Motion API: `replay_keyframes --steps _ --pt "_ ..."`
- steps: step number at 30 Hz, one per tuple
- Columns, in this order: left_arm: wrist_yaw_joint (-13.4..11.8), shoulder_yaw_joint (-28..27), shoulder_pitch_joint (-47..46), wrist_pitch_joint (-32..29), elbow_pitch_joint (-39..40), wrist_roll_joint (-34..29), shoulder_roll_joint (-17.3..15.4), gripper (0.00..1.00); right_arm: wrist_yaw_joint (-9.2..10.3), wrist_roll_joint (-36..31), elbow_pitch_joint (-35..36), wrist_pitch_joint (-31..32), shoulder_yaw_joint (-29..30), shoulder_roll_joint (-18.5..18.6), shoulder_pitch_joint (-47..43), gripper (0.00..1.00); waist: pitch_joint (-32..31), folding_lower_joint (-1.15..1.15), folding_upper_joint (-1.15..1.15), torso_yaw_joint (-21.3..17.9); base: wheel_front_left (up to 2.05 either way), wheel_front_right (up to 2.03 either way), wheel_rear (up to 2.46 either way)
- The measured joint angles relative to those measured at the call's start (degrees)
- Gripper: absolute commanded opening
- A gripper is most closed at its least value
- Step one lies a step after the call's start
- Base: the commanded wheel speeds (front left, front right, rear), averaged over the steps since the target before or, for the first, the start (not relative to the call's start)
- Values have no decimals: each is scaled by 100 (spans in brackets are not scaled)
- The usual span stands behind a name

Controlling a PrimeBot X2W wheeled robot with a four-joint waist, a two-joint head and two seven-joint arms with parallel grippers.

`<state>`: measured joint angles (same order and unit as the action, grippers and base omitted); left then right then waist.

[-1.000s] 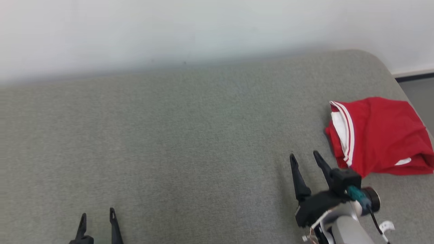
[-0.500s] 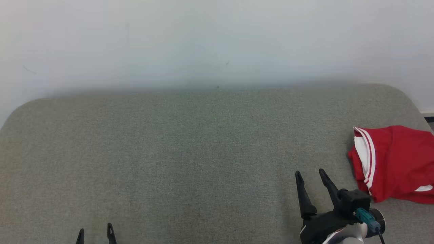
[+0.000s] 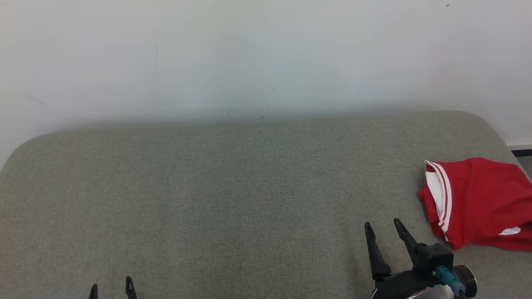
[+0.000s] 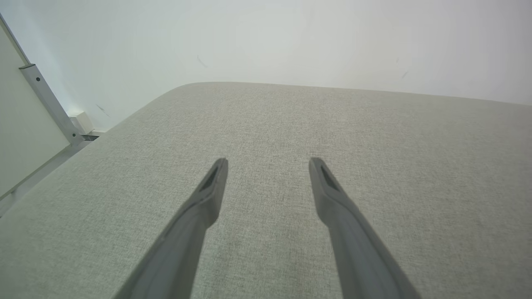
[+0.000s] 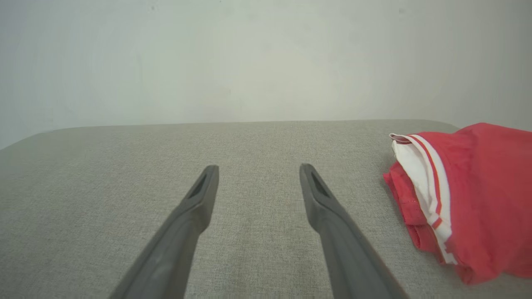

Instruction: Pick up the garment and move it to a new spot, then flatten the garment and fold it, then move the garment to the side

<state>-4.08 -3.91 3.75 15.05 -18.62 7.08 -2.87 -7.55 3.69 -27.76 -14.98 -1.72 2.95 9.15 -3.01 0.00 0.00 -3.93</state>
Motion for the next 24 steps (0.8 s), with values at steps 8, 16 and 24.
replay_keyframes --steps 8,16,24 --pt "53 -1 -15 0 26 18 0 100 0 30 -29 0 -99 -2 -81 100 1 0 0 -67 0 0 0" --pt "101 55 -24 0 10 158 0 100 0 23 -21 0 -112 -1 -104 100 27 0 0 -81 0 0 0" --pt "60 147 -28 0 -37 156 0 100 0 3 26 0 -186 -2 -107 100 71 1 0 -57 0 0 0"
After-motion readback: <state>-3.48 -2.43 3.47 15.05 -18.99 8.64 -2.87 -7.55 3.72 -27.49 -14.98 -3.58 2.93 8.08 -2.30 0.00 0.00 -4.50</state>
